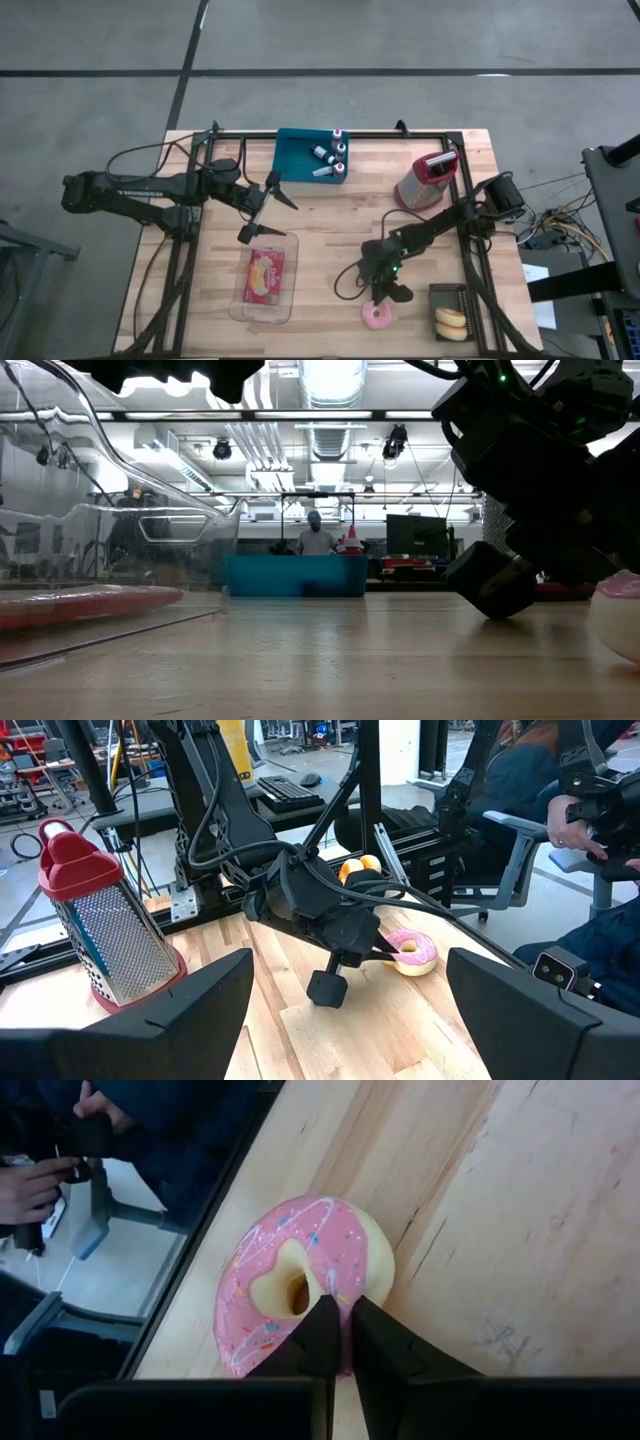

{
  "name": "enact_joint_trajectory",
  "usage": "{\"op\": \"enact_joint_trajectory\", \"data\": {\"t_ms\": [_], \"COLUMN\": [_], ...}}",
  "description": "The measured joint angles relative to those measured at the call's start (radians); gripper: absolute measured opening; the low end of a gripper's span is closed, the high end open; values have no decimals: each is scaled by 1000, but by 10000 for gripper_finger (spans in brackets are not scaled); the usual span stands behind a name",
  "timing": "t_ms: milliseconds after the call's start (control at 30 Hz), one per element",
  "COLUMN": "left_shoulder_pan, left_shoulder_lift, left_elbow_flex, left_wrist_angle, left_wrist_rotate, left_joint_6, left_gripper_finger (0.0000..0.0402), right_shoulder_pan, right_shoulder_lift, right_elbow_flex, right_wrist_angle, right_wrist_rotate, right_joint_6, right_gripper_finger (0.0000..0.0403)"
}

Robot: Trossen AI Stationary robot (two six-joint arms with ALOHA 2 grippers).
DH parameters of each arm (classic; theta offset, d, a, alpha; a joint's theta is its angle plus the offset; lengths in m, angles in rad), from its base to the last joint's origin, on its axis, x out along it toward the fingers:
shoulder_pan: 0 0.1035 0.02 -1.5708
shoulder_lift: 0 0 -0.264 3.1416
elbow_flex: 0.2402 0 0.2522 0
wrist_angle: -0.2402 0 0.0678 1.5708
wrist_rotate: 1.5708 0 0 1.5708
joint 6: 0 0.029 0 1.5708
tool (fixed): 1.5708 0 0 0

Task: Pick & Place Food Item
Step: Put the pink donut into the black bin

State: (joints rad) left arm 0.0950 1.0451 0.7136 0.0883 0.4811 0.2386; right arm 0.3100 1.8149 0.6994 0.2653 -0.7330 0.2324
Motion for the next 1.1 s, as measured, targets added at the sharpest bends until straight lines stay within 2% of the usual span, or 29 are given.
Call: {"op": "enact_joint_trajectory", "data": {"t_ms": [267,567,900,1100], "left_shoulder_pan": [0,0,0,0], "left_shoulder_lift": [0,0,0,0], "left_elbow_flex": [0,0,0,0], "left_wrist_angle": [0,0,0,0], "left_wrist_rotate": [0,0,0,0], "left_joint_6": [0,0,0,0], "left_gripper_finger": [339,339,339,339], "right_shoulder_pan": [3,1,7,55], "right_shoulder_lift": [-31,-73,-172,-211], "right_elbow_flex": [-2,-2,-1,58], "right_wrist_angle": [-6,-53,-92,-261], "right_wrist_rotate": [10,167,247,407], "right_joint_6": [12,7,56,57], "right_gripper_finger": [20,20,20,20]}}
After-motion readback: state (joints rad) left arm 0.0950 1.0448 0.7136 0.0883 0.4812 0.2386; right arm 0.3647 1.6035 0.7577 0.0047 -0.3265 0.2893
